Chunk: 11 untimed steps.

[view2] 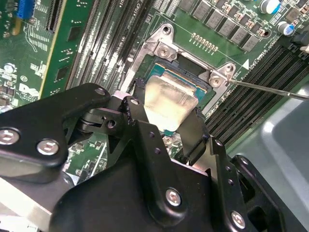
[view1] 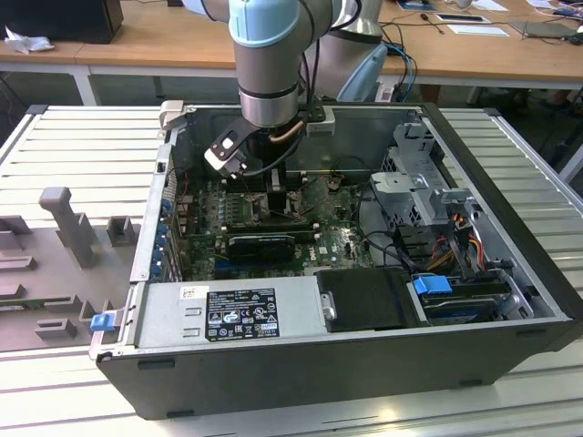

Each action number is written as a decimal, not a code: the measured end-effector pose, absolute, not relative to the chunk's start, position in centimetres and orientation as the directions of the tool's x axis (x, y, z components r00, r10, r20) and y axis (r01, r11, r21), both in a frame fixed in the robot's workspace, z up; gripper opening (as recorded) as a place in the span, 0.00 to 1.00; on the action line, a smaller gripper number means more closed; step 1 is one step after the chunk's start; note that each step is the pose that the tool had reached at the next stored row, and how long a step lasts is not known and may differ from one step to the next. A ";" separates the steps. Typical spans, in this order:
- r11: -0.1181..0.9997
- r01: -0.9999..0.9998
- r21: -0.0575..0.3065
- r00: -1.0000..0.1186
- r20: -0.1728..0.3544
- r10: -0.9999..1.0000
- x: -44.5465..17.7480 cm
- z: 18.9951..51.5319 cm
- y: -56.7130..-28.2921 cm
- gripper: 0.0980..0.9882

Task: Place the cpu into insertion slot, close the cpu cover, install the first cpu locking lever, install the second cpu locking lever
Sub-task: 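Place the cpu into insertion slot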

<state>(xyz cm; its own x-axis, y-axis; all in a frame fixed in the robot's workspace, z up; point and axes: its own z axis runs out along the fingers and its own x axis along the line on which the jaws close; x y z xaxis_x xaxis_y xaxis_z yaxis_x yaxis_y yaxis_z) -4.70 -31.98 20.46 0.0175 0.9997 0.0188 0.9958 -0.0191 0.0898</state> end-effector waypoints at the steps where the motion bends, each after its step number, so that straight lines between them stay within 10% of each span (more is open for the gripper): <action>1: -0.019 0.996 0.090 0.017 0.019 1.000 -4.7 20.3 -31.9 0.48; 11: -0.019 0.996 0.090 0.017 0.018 1.000 -4.7 20.2 -31.9 0.57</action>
<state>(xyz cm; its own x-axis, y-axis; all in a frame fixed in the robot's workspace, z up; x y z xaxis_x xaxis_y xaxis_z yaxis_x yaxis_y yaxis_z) -4.70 -31.89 20.21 0.0174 0.9997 0.0184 0.9958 -0.0190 0.0897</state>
